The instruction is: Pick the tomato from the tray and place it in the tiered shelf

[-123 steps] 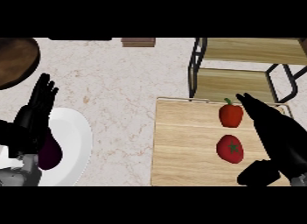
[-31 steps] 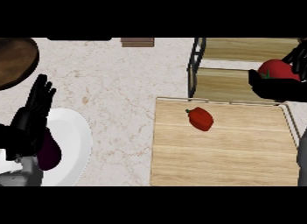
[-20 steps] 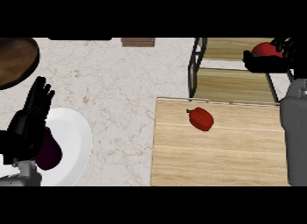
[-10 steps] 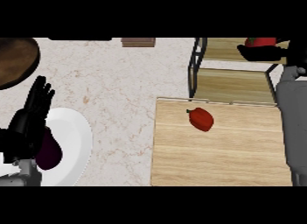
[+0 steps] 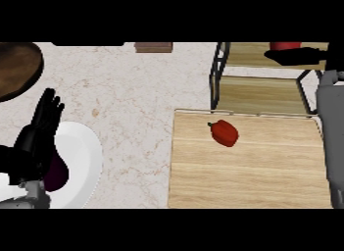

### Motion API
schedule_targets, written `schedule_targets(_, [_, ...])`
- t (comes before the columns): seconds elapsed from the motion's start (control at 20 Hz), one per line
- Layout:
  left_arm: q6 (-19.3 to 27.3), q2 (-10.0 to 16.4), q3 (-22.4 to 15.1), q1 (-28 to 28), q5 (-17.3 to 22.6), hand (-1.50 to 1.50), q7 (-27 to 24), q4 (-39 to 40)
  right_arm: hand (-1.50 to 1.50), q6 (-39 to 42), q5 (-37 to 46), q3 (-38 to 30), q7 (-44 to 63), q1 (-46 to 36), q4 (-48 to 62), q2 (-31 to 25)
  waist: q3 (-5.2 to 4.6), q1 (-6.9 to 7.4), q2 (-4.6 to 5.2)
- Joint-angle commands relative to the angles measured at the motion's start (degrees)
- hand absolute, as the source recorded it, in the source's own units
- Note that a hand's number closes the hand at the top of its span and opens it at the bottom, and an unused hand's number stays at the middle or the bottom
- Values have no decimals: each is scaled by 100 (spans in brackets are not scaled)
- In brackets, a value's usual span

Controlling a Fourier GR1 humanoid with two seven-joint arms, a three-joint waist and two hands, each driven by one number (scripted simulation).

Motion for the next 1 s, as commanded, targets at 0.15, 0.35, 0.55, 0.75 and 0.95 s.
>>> schedule_targets(0.15, [21, 78, 134, -239, 1, 0, 213, 75, -150, 50, -680, -401, 148, -3, -922, -262, -18, -43, -15])
schedule_targets(0.35, [124, -45, 116, -219, -62, 0, 60, 171, -150, -143, -639, -672, 661, 322, -1469, -505, -19, -70, -20])
schedule_targets(0.55, [-71, 35, 243, -114, 83, 0, -221, 374, -150, 336, -1022, -1077, 1395, 800, -2227, -862, -21, -109, -30])
schedule_targets(0.75, [156, -74, 77, -449, -149, 0, 92, 327, -150, 834, -1575, -1681, 1557, 1343, -2648, -1407, -17, -124, -20])
schedule_targets(0.95, [-124, 198, 316, -180, 135, 0, 301, -65, -150, 1545, -2557, -2437, 1517, 2282, -3348, -1618, -15, -126, -32])
